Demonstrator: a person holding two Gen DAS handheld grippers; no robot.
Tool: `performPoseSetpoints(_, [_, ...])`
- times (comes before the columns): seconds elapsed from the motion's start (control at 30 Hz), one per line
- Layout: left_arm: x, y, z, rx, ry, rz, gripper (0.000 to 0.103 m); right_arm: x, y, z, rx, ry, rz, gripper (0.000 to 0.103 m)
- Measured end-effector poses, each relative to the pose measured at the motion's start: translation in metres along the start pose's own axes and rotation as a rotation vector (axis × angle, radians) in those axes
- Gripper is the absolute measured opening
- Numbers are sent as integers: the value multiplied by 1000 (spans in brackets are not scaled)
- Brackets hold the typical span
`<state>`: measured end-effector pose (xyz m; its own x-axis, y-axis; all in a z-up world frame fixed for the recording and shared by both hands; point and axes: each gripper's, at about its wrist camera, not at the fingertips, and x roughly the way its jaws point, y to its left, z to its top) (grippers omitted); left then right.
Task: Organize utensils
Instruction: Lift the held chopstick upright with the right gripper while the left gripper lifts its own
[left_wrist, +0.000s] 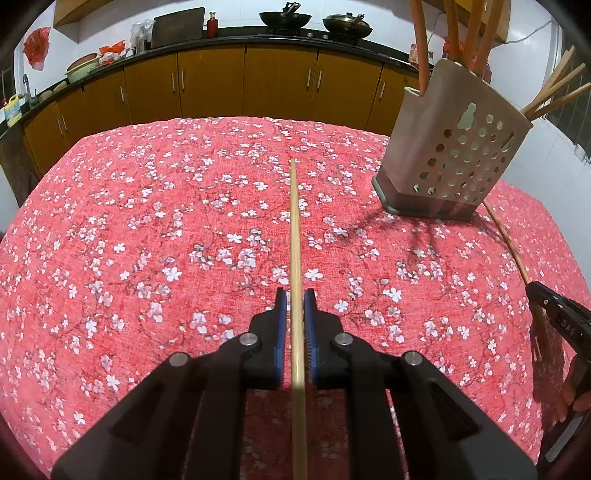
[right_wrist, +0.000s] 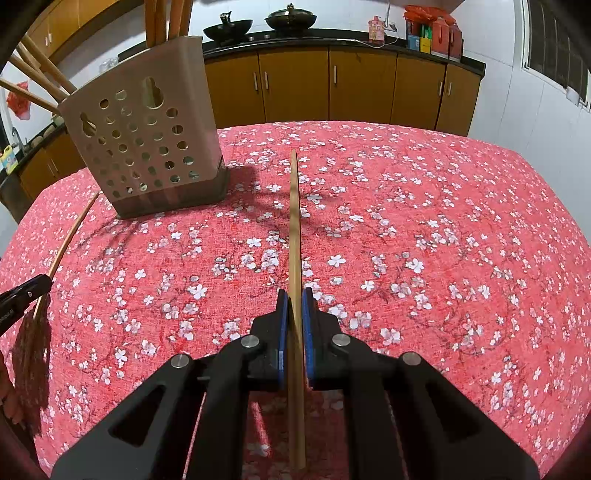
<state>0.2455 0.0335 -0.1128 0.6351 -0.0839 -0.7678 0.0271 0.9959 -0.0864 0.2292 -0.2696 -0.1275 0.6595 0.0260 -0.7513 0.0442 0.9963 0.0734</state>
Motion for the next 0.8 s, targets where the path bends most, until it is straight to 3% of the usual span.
performPoseSetpoints(0.63, [-11,-9,-17,40,4,47,9,-7,-5,-4,10,-3,25,8])
performPoseSetpoints(0.8, [-15,-6,-13,44,26,26,8,-29,-8,-3,17,-79,61,8])
